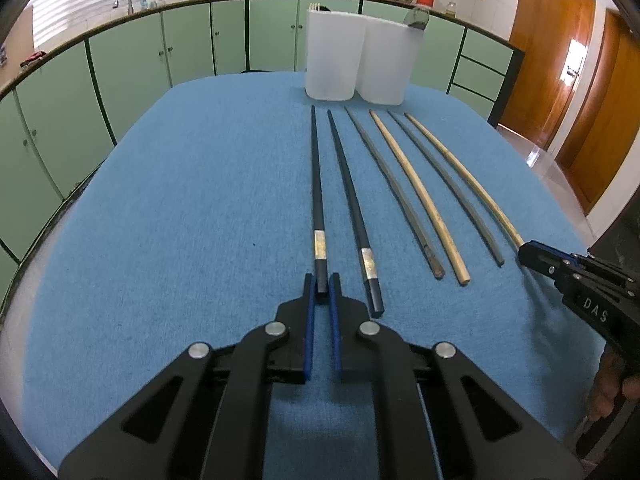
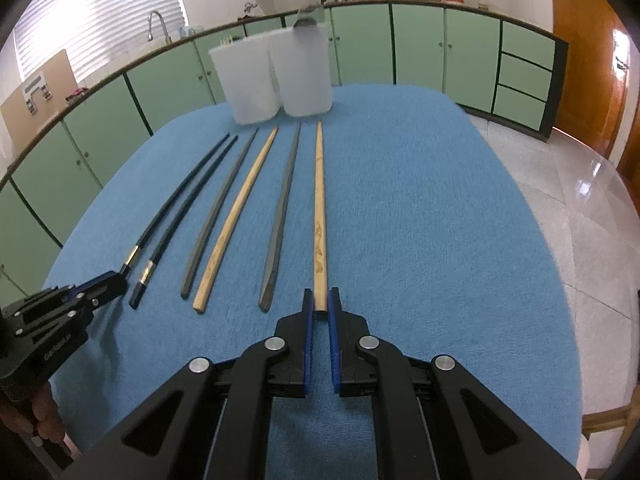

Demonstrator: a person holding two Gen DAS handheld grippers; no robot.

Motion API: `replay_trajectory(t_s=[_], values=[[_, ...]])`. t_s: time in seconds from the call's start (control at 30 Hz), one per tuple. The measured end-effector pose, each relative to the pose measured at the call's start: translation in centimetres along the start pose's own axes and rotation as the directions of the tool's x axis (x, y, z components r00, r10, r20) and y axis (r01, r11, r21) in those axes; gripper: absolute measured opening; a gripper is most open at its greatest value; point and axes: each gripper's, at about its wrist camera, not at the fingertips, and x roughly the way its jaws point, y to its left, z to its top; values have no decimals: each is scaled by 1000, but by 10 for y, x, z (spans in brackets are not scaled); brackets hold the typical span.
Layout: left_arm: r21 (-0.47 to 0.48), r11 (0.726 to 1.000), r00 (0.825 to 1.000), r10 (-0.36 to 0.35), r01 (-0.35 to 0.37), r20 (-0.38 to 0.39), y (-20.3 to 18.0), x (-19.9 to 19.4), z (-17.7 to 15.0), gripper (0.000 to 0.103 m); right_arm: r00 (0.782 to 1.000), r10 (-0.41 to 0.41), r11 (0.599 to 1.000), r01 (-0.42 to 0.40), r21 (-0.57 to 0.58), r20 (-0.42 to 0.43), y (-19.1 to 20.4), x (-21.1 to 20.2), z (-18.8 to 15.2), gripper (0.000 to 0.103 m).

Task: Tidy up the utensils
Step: 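Lift both chopsticks and carry them over the white caddy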

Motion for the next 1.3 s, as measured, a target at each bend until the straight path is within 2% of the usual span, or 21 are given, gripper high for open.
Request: replay_trajectory(t_s=[0.27, 0.5, 0.8, 1.0, 1.3], values=[[44, 999, 994, 9, -14, 106, 1, -40, 23, 6, 996, -9, 999, 12, -40, 84, 2, -35, 20, 7], [73, 997, 973, 7, -24, 230, -1, -81, 54, 6, 986, -10, 997, 22, -73, 167, 5, -69, 46, 7], [112, 994, 948, -20, -16, 319, -9, -108, 97, 6, 969, 5, 993, 25, -118, 248, 3, -99, 94, 7], [122, 993, 942, -32, -10, 334, -15, -111, 129, 6, 966, 47, 989, -10, -145, 253, 0, -107, 129, 7], [110, 993, 944, -69, 36, 323, -9, -107, 169, 6, 968, 83, 981, -37, -192, 237, 4, -107, 171, 7]])
